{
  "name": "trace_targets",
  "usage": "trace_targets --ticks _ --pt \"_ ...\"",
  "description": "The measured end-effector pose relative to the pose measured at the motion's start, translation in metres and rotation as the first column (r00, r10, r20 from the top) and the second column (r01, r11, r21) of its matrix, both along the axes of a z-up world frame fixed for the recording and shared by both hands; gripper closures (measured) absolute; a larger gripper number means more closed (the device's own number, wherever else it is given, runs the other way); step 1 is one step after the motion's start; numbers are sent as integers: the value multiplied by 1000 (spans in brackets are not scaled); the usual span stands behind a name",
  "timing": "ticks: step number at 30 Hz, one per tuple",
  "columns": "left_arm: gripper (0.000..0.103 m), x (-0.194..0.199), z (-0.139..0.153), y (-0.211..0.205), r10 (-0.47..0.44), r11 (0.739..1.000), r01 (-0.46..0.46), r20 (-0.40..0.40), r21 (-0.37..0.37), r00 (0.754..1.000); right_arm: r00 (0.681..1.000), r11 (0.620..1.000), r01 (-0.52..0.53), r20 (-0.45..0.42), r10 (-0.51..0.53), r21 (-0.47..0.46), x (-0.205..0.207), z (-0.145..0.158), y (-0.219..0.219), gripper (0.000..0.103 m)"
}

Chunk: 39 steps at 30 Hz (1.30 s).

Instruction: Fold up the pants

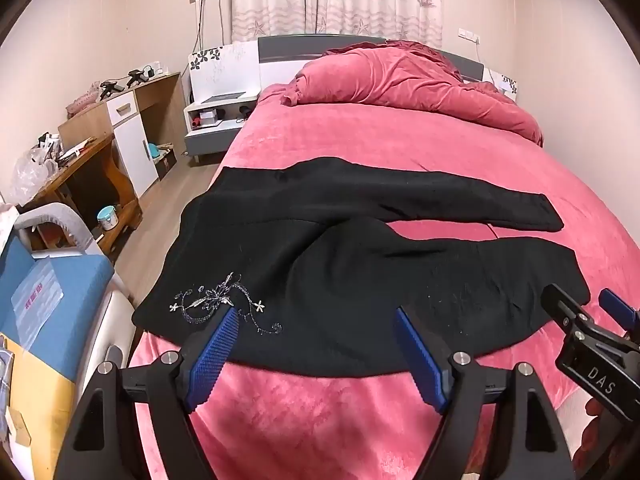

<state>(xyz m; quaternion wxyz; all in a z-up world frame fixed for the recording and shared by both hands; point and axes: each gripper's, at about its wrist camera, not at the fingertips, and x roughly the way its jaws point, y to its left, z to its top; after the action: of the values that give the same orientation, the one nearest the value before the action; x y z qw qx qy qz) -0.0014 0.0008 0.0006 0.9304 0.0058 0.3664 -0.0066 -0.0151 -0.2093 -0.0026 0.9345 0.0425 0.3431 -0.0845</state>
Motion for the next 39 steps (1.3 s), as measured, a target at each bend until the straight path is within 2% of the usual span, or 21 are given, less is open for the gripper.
trace_targets --ticks 5,12,39 --pt "22 5 -15 2 3 1000 -3 -11 -6 1000 1000 1000 -2 -1 2 3 0 -1 0 0" --pt "22 3 -6 1 8 1000 -8 -32 -10 999 1000 1000 -6 -11 6 -1 2 -5 5 0" --pt "22 6 -11 -1 7 1000 -8 -59 -9 998 1000 1000 -6 -24 6 12 5 -9 0 0"
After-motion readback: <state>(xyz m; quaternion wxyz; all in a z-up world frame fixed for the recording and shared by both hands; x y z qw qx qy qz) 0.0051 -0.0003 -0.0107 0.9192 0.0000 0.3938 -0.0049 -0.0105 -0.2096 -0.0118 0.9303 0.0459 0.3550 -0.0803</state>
